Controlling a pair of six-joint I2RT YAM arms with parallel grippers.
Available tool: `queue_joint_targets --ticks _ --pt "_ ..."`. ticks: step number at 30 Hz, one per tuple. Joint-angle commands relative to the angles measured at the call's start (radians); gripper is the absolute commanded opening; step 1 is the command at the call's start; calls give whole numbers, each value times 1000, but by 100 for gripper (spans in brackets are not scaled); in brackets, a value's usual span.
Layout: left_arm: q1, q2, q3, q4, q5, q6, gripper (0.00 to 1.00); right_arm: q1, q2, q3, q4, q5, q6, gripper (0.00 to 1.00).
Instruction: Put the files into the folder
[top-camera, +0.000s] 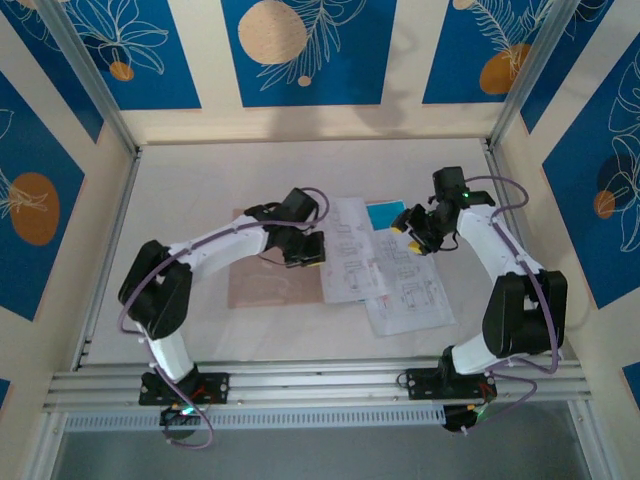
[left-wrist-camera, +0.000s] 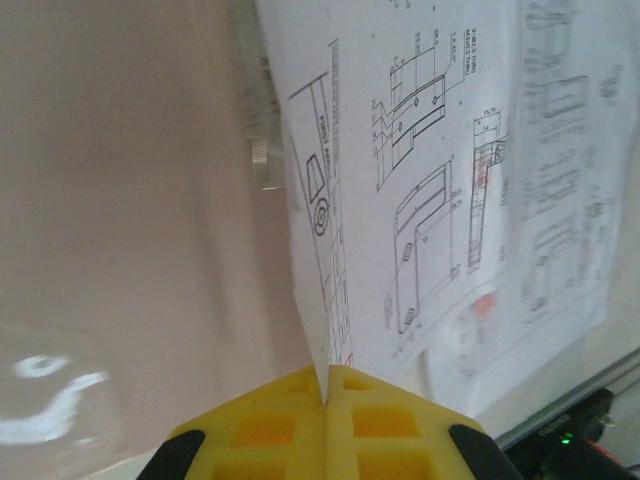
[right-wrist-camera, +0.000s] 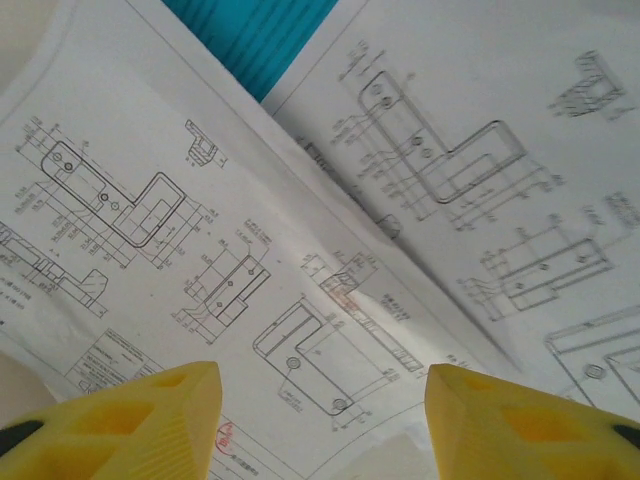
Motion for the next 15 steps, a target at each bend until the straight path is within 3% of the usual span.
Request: queue_joint_targets --ticks 1,15 --pt "50 -66 -49 -91 16 100 0 40 50 -9 52 -51 -11 57" --pt "222 -123 -189 -170 -19 252 0 208 326 138 149 -123 -14 57"
